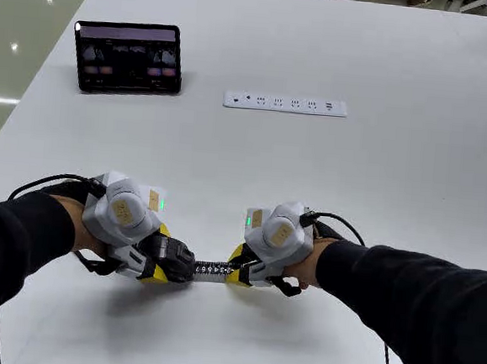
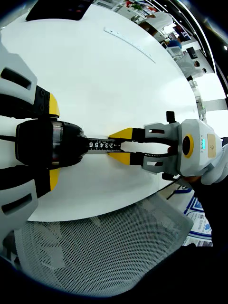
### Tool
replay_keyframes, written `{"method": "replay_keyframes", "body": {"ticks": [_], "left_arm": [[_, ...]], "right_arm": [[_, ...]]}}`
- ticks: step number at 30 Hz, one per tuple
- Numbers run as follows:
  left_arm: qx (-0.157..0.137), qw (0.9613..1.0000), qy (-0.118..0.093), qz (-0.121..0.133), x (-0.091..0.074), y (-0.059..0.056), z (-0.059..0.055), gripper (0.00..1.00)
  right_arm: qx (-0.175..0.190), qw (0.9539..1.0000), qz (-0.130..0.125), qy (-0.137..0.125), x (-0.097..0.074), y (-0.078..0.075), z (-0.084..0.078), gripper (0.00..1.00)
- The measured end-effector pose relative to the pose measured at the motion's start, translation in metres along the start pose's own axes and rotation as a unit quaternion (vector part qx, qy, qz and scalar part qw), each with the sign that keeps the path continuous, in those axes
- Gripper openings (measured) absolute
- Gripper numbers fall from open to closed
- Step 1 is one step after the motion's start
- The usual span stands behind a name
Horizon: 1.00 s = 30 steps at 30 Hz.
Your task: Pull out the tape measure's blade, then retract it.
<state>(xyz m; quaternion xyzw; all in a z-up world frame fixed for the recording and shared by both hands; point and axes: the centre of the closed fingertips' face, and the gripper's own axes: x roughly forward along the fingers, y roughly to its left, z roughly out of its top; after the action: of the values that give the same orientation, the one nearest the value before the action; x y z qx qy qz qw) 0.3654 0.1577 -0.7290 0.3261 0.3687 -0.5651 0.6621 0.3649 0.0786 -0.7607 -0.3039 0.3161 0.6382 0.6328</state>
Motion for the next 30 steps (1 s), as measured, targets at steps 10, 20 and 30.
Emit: {"method": "replay_keyframes", "body": {"ticks": [10,20,30], "left_arm": [[-0.001,1.0000,-0.001,0.001,0.000,0.000,0.000,0.34],[-0.003,1.0000,-0.006,0.004,0.000,-0.001,0.001,0.34],[-0.002,1.0000,-0.003,0.003,0.000,-0.002,0.001,0.34]], "right_arm": [[0.000,1.0000,-0.001,0.002,-0.006,0.000,-0.007,0.10],[0.005,1.0000,-0.004,0.004,-0.012,0.000,-0.015,0.10],[0.004,0.9999,-0.006,0.010,-0.019,0.001,-0.024,0.10]]}}
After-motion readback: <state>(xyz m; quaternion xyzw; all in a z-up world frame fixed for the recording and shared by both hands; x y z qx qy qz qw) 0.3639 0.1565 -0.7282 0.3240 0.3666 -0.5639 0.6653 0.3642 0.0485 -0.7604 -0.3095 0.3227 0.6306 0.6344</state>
